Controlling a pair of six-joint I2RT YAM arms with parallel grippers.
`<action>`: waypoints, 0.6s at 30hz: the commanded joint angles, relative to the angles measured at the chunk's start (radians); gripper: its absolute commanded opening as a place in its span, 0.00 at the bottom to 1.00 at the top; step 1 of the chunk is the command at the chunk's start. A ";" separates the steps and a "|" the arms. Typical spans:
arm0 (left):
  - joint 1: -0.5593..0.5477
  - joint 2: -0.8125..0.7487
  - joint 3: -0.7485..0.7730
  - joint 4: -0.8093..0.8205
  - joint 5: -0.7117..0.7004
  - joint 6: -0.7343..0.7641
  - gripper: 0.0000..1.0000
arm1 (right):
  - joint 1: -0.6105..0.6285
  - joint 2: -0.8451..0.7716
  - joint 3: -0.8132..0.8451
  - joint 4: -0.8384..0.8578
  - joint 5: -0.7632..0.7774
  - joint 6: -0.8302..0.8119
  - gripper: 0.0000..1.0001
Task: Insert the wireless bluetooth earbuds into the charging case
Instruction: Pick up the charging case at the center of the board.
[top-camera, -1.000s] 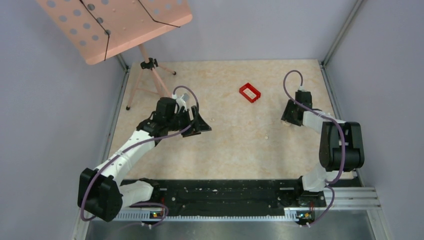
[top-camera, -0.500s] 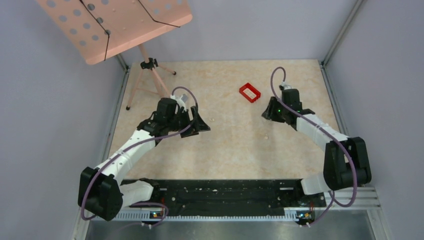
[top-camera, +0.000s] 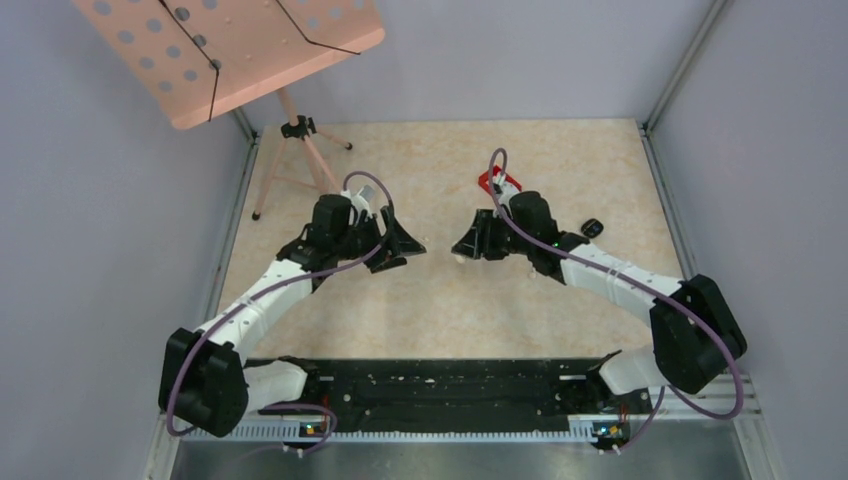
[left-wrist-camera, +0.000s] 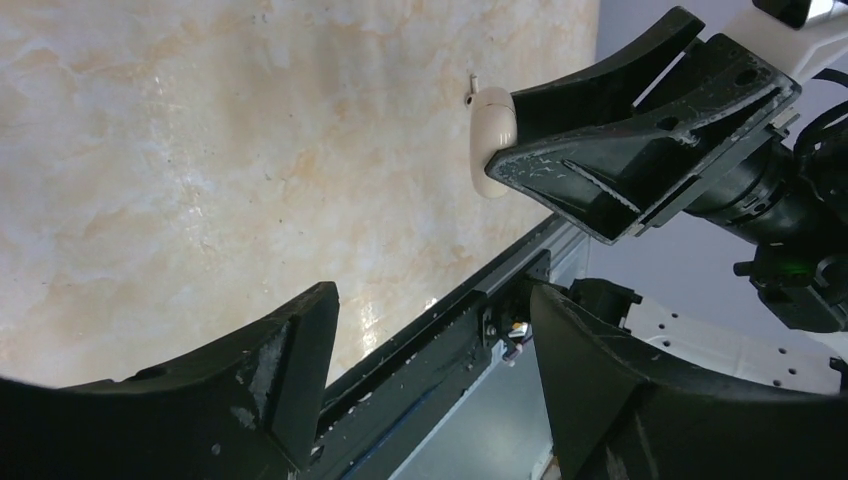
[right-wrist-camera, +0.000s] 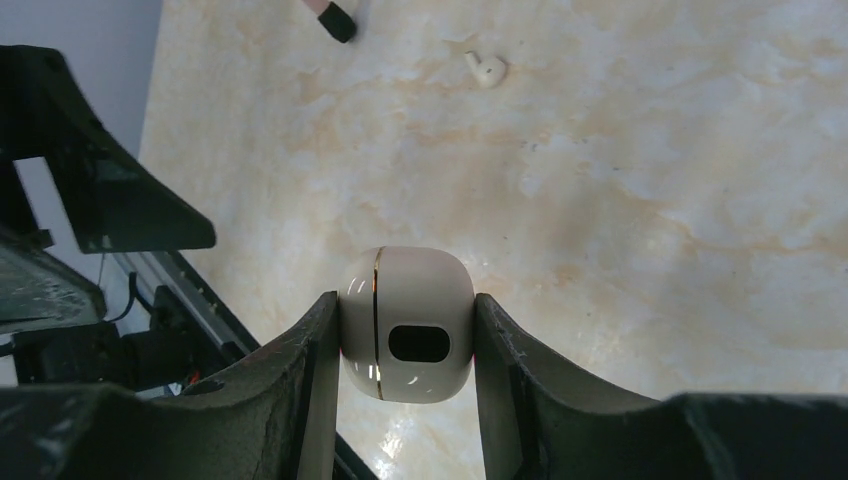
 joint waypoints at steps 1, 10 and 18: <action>0.008 0.040 -0.038 0.157 0.078 -0.101 0.76 | 0.032 -0.045 -0.011 0.106 -0.067 0.049 0.23; 0.036 0.106 -0.057 0.317 0.166 -0.190 0.76 | 0.087 -0.061 -0.002 0.093 -0.095 0.015 0.23; 0.036 0.191 -0.088 0.475 0.266 -0.328 0.83 | 0.126 -0.044 0.019 0.120 -0.080 -0.001 0.22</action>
